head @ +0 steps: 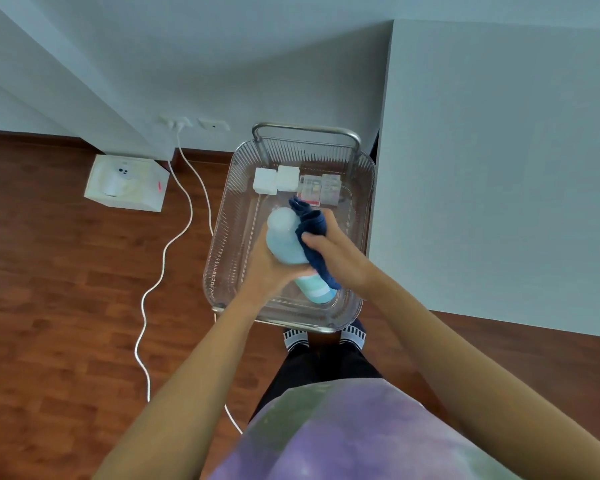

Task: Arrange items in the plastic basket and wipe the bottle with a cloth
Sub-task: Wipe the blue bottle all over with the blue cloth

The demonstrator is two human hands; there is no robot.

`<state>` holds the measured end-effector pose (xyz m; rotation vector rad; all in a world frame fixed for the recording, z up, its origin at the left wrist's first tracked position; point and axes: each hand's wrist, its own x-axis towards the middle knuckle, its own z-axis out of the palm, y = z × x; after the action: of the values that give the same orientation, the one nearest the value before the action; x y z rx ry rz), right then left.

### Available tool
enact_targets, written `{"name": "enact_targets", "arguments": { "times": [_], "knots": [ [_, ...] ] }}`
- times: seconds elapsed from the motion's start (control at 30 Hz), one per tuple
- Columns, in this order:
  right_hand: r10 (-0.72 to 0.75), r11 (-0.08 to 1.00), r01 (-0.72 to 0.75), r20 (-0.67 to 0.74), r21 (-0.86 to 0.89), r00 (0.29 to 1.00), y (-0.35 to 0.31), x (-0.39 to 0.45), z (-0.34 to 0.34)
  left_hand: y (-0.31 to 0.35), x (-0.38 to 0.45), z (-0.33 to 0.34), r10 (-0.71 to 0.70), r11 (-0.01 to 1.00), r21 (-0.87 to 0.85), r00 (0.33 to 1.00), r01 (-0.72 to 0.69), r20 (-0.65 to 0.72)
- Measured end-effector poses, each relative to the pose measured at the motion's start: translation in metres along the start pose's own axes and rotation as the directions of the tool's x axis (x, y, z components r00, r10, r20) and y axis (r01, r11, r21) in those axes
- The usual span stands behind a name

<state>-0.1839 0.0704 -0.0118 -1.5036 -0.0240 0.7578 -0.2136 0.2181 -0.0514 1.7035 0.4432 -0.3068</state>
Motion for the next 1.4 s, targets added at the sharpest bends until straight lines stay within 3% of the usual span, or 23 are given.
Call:
{"name": "enact_targets", "arguments": {
  "times": [0.13,0.23,0.47,0.7,0.83,0.93,0.97,1.0,1.03,1.1,1.27,1.4],
  "knots": [
    [-0.129,0.952,0.123,-0.006,-0.28,0.992,-0.006,-0.001,0.009,0.001,0.004,0.003,0.025,0.999,-0.042,0.999,-0.026,-0.026],
    [-0.069,0.952,0.052,-0.044,-0.302,0.997,-0.009,0.005,0.006,0.001,0.004,0.004,-0.007,0.995,-0.101,0.999,0.003,-0.036],
    [0.135,0.985,-0.118,-0.139,0.126,0.981,-0.016,0.017,-0.015,-0.009,-0.003,0.006,-0.017,1.0,0.021,0.999,0.018,-0.051],
    [0.31,0.924,-0.274,-0.103,0.266,0.945,-0.016,0.036,-0.023,-0.009,-0.008,0.004,-0.032,0.999,0.034,0.998,0.034,-0.057],
    [0.262,0.942,-0.228,-0.116,0.245,0.958,-0.016,0.04,-0.02,-0.008,-0.009,0.003,-0.018,0.997,0.068,0.999,0.02,-0.034],
    [0.189,0.897,-0.145,-0.066,0.418,0.98,-0.007,0.027,-0.02,-0.009,-0.008,0.0,-0.016,0.998,0.067,1.0,0.017,-0.013],
    [0.174,0.91,-0.136,-0.063,0.391,0.983,-0.003,0.02,-0.019,-0.009,-0.008,-0.001,-0.017,0.998,0.064,1.0,0.018,-0.016],
    [0.149,0.96,-0.124,-0.085,0.25,0.985,0.0,0.014,-0.016,-0.01,-0.008,-0.001,-0.018,0.998,0.063,1.0,0.019,-0.022],
    [0.103,0.995,-0.099,-0.122,0.031,0.987,0.002,0.008,-0.013,-0.01,-0.007,0.0,-0.019,0.998,0.065,0.999,0.021,-0.029],
    [-0.031,0.951,-0.032,-0.195,-0.307,0.98,0.008,0.001,-0.007,-0.011,-0.008,0.002,-0.02,0.998,0.065,0.999,0.022,-0.038],
    [-0.32,0.859,0.168,-0.251,-0.483,0.914,0.015,-0.014,-0.008,-0.011,-0.015,0.011,0.025,0.994,0.108,0.995,-0.014,-0.099],
    [-0.439,0.792,0.27,-0.203,-0.547,0.875,0.014,-0.02,-0.01,-0.01,-0.016,0.016,0.045,0.995,0.094,0.992,-0.034,-0.119]
  ]
}}
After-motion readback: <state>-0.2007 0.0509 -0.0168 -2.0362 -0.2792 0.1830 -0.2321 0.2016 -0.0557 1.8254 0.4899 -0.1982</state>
